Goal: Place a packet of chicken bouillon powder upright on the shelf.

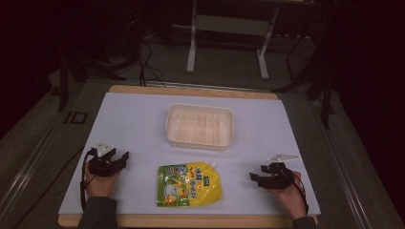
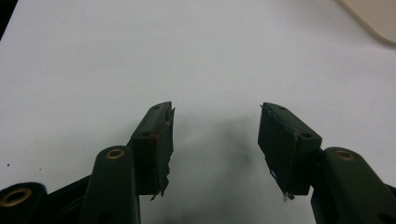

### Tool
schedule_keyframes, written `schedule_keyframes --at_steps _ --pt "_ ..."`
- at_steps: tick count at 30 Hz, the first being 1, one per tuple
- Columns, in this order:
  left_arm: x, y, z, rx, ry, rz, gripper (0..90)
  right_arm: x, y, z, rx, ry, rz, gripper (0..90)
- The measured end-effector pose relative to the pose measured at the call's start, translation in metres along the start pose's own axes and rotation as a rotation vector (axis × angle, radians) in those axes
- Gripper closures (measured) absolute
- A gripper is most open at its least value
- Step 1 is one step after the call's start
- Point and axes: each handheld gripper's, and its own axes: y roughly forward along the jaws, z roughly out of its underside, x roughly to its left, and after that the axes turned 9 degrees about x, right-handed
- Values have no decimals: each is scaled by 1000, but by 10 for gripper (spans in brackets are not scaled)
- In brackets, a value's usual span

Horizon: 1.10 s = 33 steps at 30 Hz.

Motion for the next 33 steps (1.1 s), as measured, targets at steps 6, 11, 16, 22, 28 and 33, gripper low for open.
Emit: schedule_keyframes --at_steps 6,11,16,22,28,33 --pt "-4 1 -1 15 39 -18 444 24 0 2 10 -71 -41 394" --pt "-4 1 -1 12 32 -14 444 41 3 1 18 -87 -114 386" --pt "-2 0 0 9 25 -10 444 51 6 -4 22 -84 -165 382" --pt "-2 0 0 10 23 -9 444 65 14 -10 40 -100 -199 370" --pt "-2 1 0 11 24 -7 444 77 17 -14 56 -121 -233 355" --pt "-2 1 0 11 23 -8 444 83 20 -17 54 -130 -254 342"
